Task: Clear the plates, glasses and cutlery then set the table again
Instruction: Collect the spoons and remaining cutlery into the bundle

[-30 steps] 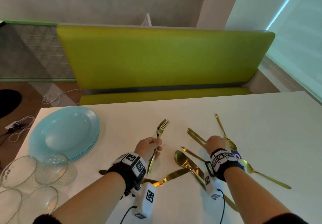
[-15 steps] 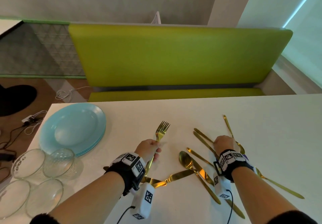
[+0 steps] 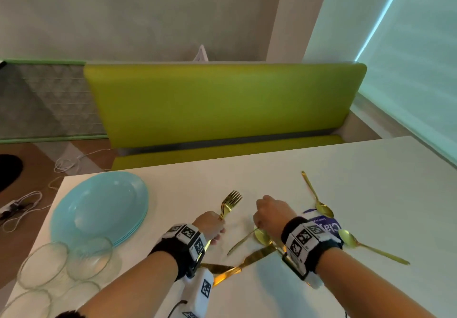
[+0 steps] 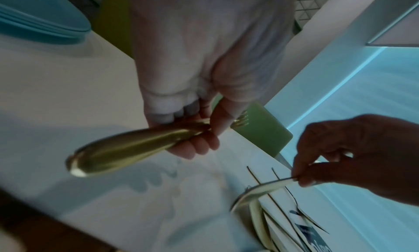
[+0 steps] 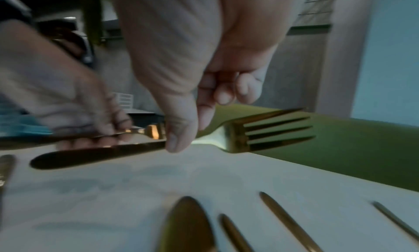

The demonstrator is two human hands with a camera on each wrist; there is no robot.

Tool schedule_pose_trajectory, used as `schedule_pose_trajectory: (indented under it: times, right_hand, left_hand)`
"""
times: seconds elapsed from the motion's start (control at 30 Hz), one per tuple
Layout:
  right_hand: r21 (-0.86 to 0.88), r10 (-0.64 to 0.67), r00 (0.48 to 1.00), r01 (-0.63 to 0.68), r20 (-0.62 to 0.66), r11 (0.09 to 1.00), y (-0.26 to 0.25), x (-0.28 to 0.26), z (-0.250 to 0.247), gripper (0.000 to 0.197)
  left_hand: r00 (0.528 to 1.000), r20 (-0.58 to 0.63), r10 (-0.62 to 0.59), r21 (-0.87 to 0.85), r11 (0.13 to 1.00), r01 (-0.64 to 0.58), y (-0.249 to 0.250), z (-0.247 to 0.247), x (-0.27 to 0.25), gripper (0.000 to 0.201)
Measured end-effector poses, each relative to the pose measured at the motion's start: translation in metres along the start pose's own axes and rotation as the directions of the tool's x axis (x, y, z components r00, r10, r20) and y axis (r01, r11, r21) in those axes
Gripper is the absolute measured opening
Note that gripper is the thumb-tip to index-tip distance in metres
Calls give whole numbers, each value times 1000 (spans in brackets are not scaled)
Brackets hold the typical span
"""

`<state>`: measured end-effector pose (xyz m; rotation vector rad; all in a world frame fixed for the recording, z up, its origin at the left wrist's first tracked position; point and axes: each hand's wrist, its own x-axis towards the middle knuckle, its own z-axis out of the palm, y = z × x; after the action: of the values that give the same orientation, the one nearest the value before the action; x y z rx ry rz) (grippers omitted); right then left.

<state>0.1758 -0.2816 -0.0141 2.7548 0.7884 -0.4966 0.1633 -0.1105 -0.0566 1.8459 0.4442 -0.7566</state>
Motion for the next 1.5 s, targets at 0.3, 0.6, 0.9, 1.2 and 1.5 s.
schedule_pose_trajectory:
  times: [0.3,0.6,0.9,1.2,1.5]
  right_hand:
    - [-57,-34,988,43,150,997,-86,-8,-30,30]
    - [-18,46,986,-43,160,999,-118,-32,-29,32]
    - [90,85,996,-88,38,992,-117,-36,1,28]
    - [433,211,974,-157,-79,888,-68,-51,35,30]
    - [548,512,854,-474,96,689,-5,-66,81,25]
  left_hand:
    - [948,312,65,252,956,-149,-25,-6,-40,22]
    - [902,416,112,127,976,-179,-52,-8,-55,27]
    - [924,332,188,151,957,-249,-55,7,-57,30]
    - [951,279,129,80,984,-157,-41,36,-40,27]
    - [994,105,18,-138,990,-4,-33,57,-19,23]
